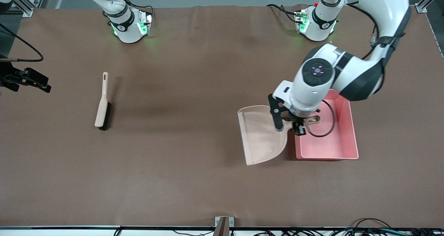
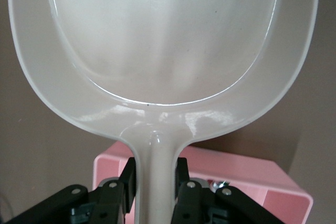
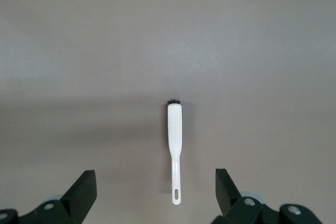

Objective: Clean e-waste and dump in bin
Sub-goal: 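Lower the empty dustpan onto the table beside the bin with the left gripper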

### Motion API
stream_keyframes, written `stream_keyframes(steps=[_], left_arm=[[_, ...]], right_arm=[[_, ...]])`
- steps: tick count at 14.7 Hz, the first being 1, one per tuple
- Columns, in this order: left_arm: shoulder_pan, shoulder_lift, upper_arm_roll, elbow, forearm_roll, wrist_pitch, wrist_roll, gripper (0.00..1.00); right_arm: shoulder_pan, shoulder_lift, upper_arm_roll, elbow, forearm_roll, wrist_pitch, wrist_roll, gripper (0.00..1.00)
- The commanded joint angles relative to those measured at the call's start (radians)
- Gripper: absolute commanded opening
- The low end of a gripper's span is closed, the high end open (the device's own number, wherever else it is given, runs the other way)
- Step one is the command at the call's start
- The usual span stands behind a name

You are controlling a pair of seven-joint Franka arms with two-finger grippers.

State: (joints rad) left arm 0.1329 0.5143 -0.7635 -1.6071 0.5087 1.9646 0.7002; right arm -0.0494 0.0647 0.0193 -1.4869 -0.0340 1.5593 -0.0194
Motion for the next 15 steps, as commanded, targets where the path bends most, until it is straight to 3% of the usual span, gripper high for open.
stream_keyframes(steps=[1,11,15], left_arm=[[-0.047,-0.008,0.047,-0.042,-0.015,0.033,0.004,0.03],[-0.223,0.11,0.148,-0.063,0.002,0.121,0.025,0.03],[-0.242,0.136,0.165,-0.085,0.017,0.165,0.004,0.03]], right_arm=[[-0.01,-0.009,0.001,-0.009,-0.003,0.004,-0.053,1.0],[0.011,-0.011,0.007,-0.01,0.043,0.001,-0.04,1.0],[0.01,-0.011,0.005,-0.016,0.051,-0.004,-0.04,1.0]])
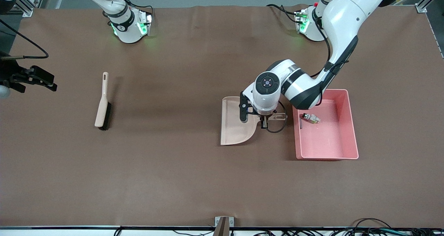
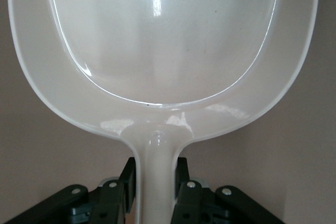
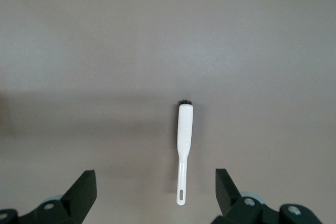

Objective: Clean e-waste and dump in bin
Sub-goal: 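Lower the empty dustpan onto the table beside the bin with the left gripper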

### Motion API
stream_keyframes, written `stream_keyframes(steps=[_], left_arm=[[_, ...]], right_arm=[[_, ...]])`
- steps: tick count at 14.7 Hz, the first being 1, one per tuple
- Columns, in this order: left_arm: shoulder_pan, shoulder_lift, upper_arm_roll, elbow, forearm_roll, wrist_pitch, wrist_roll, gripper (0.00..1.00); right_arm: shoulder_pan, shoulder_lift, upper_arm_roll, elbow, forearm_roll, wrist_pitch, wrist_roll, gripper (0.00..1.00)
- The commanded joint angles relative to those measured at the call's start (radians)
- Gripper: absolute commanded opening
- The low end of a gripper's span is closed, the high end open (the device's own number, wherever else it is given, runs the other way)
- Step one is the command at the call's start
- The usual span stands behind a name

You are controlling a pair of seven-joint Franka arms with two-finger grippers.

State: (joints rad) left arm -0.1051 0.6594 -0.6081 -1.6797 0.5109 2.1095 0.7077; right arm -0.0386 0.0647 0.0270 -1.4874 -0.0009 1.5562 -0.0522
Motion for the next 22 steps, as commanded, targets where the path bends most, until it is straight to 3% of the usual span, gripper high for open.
stream_keyframes(steps=[1,9,11,13,14,16,17,22], left_arm=[[-0.004,-0.009,0.01,-0.017,0.015,0.02,-0.013,0.03],[-0.007,0.034,0.013,-0.015,0.115,0.027,-0.126,0.04],[-0.007,0.034,0.013,-0.015,0.115,0.027,-0.125,0.1],[-0.007,0.037,0.013,-0.015,0.113,0.027,-0.131,0.22],[-0.005,0.037,0.013,-0.015,0.11,0.027,-0.145,0.35],[-0.004,0.034,0.011,-0.015,0.1,0.021,-0.198,0.71],[-0.004,0.031,0.011,-0.017,0.098,0.018,-0.215,1.0],[0.004,-0.007,0.002,-0.006,0.084,-0.045,-0.232,1.0]], right_arm=[[-0.003,-0.011,-0.002,-0.017,0.018,-0.001,-0.008,1.0],[-0.001,-0.011,-0.002,-0.033,0.018,0.002,-0.006,1.0],[-0.003,-0.011,-0.002,-0.033,0.018,0.007,-0.006,1.0],[-0.003,-0.011,-0.002,-0.033,0.018,0.01,-0.006,1.0],[-0.001,-0.011,-0.002,-0.033,0.018,0.01,-0.006,1.0],[-0.003,-0.011,-0.002,-0.033,0.018,0.01,-0.006,1.0],[-0.001,-0.011,-0.002,-0.033,0.018,0.01,-0.006,1.0],[-0.001,-0.011,-0.002,-0.033,0.018,0.013,-0.006,1.0]])
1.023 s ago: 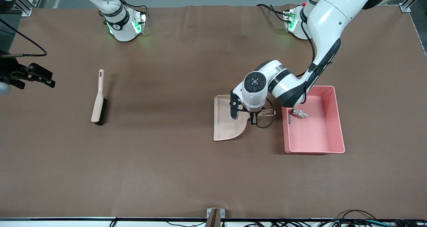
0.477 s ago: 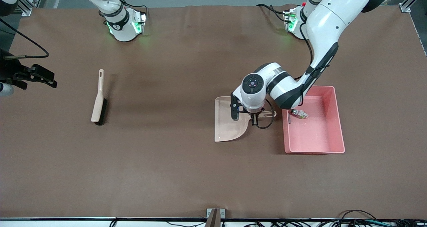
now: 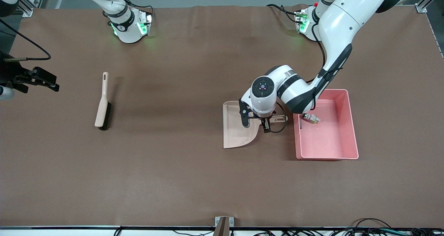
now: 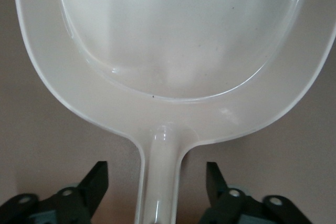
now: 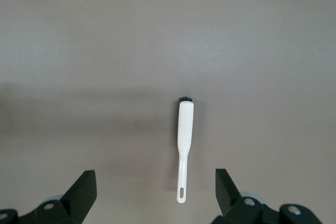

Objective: Clean e-waste and dump in bin

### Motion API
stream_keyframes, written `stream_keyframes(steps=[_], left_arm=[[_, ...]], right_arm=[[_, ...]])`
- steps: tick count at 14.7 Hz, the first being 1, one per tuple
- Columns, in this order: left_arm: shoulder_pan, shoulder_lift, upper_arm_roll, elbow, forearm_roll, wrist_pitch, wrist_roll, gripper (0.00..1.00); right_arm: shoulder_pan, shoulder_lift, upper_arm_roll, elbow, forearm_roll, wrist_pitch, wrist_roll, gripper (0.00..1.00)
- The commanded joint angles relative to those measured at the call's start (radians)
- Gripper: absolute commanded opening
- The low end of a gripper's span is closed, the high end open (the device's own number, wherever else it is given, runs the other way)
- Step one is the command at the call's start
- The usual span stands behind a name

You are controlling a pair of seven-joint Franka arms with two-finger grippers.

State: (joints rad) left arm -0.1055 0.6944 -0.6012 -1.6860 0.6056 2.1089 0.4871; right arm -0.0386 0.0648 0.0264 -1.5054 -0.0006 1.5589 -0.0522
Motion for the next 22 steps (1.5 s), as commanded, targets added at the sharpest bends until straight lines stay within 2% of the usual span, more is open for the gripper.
stream_keyframes(steps=[1,3,5,8,10,12,14,18,22], left_arm=[[0.007,-0.067,-0.003,0.003,-0.047,-0.061,-0.015,1.0],[0.01,-0.149,0.003,0.008,-0.153,-0.096,-0.027,1.0],[0.013,-0.24,0.006,0.008,-0.228,-0.157,-0.121,1.0],[0.055,-0.375,0.006,0.008,-0.267,-0.268,-0.353,1.0],[0.082,-0.446,0.014,0.008,-0.302,-0.288,-0.45,1.0],[0.089,-0.516,0.085,0.008,-0.369,-0.293,-0.463,1.0],[0.086,-0.584,0.188,0.008,-0.467,-0.293,-0.461,1.0],[0.073,-0.671,0.351,0.008,-0.494,-0.317,-0.444,1.0],[0.058,-0.74,0.504,0.0,-0.546,-0.417,-0.458,1.0]], right_arm=[[0.0,-0.011,-0.002,-0.015,0.017,0.012,-0.006,1.0],[0.0,-0.011,-0.002,-0.015,0.017,0.016,-0.006,1.0],[0.0,-0.011,-0.002,-0.015,0.017,0.017,-0.006,1.0],[-0.001,-0.011,-0.002,-0.013,0.017,0.021,-0.006,1.0],[-0.001,-0.011,-0.002,-0.013,0.017,0.021,-0.006,1.0],[-0.001,-0.011,-0.002,-0.013,0.016,0.023,-0.006,1.0],[-0.001,-0.011,-0.002,-0.013,0.016,0.024,-0.006,1.0],[-0.001,-0.011,-0.003,-0.013,0.014,0.023,-0.006,1.0],[-0.001,-0.011,-0.003,-0.013,0.014,0.027,-0.006,1.0]])
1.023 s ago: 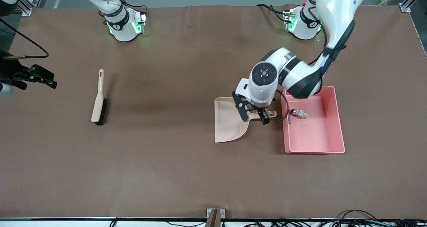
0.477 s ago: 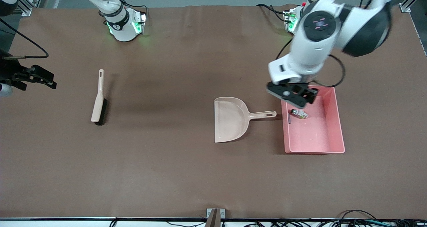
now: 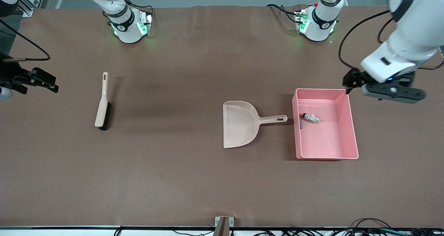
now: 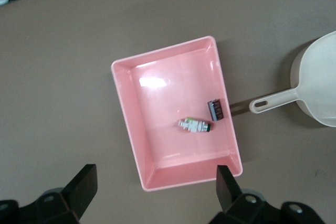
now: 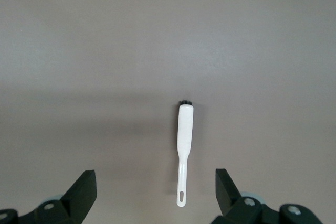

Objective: Clean e-waste and dump in bin

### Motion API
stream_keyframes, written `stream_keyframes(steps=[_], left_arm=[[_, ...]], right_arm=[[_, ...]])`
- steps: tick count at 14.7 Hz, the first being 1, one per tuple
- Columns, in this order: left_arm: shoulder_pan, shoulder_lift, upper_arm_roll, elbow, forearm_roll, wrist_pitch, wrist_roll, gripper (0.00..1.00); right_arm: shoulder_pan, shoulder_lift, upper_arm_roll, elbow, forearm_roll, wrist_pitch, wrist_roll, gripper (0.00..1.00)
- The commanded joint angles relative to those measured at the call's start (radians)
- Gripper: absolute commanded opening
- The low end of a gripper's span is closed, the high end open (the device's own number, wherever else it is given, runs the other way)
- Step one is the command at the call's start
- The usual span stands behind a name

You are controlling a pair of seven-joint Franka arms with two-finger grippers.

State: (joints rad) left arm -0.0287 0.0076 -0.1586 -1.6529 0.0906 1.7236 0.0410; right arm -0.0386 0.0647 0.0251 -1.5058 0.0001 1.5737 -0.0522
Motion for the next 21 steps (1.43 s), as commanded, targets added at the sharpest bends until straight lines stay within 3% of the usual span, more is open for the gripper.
stream_keyframes(steps=[1,4,7,21], left_arm=[[-0.02,-0.075,0.085,-0.034,-0.044,-0.06,-0.015,1.0],[-0.033,-0.116,0.126,-0.036,-0.084,-0.125,-0.071,1.0],[-0.04,-0.129,0.119,-0.027,-0.092,-0.176,-0.16,1.0],[-0.048,-0.101,0.106,0.019,-0.072,-0.176,-0.155,1.0]], right_arm=[[0.0,-0.011,-0.002,-0.011,0.014,0.012,-0.006,1.0],[0.0,-0.013,-0.002,-0.013,0.014,0.011,-0.006,1.0],[-0.001,-0.011,-0.001,-0.013,0.014,0.011,-0.006,1.0],[-0.006,-0.014,-0.004,-0.004,0.003,0.011,-0.006,1.0]])
